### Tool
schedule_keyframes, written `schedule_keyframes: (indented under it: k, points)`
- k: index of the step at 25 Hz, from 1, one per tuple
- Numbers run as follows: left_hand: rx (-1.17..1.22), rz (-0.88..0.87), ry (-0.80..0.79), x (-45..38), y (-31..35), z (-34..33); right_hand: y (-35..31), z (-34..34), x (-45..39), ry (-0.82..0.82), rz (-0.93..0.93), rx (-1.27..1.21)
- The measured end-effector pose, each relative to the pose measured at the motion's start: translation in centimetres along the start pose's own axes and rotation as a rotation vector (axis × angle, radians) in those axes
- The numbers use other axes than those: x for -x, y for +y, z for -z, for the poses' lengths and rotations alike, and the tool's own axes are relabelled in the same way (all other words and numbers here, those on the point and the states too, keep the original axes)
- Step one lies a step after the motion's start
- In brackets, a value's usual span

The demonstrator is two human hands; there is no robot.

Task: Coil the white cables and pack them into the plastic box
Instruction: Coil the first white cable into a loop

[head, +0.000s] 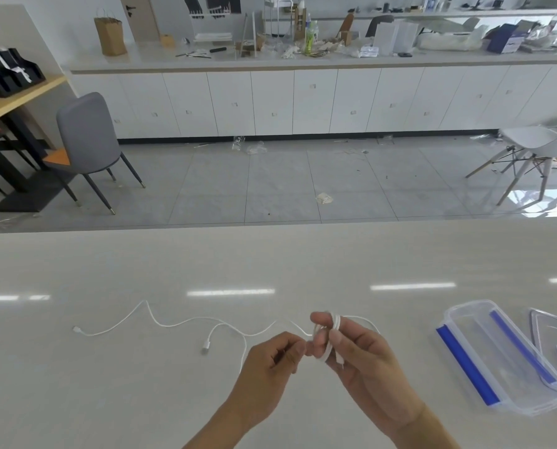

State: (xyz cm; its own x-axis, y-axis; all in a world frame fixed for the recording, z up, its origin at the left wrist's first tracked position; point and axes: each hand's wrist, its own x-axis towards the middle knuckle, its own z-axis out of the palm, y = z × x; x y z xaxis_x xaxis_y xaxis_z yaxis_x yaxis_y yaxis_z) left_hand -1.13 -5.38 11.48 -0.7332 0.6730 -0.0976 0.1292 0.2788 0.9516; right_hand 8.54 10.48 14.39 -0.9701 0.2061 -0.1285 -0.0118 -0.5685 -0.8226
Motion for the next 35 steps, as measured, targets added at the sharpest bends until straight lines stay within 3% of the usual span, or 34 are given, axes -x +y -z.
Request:
schedule_keyframes:
  k: [5,9,12,14,17,21,24,28,32,35]
  points:
    - [-0.154,-0.021,-0.024,1.1,0.6,-1.3,0.6,0.6,-1.2,0.254,0.056,-0.099]
    - [-0.372,-0.044,-0.114,1.6,1.7,-0.7,1.7,1.1,-1.2,0.317,0.099,0.331]
    - [-0.466,-0.060,-0.131,1.6,2.6,0.6,2.0,1.4,-0.7,0.190,0.024,0.692]
    - [-0.525,-0.070,-0.132,1.2,3.2,1.9,2.2,1.5,-0.1,0.033,-0.073,0.808]
    - [-0.540,-0.091,-0.161,0.6,4.1,4.0,1.3,1.5,0.5,-0.184,-0.169,0.829]
    - [-0.434,-0.127,-0.244,-0.2,4.7,5.8,0.5,1.1,0.9,-0.335,-0.263,0.831]
    - [-0.221,-0.097,-0.236,-0.8,4.8,6.2,0.1,1.0,1.2,-0.391,-0.239,0.740]
    - [0.051,-0.071,-0.151,-0.7,4.2,4.8,-1.1,0.1,1.3,-0.363,-0.177,0.399]
    - [0.106,-0.013,-0.052,-0.4,2.9,1.9,-1.1,-0.8,1.0,-0.222,-0.046,0.080]
    - [0.084,0.028,-0.024,0.1,2.0,-0.1,-0.8,-1.0,0.8,-0.026,0.040,-0.089]
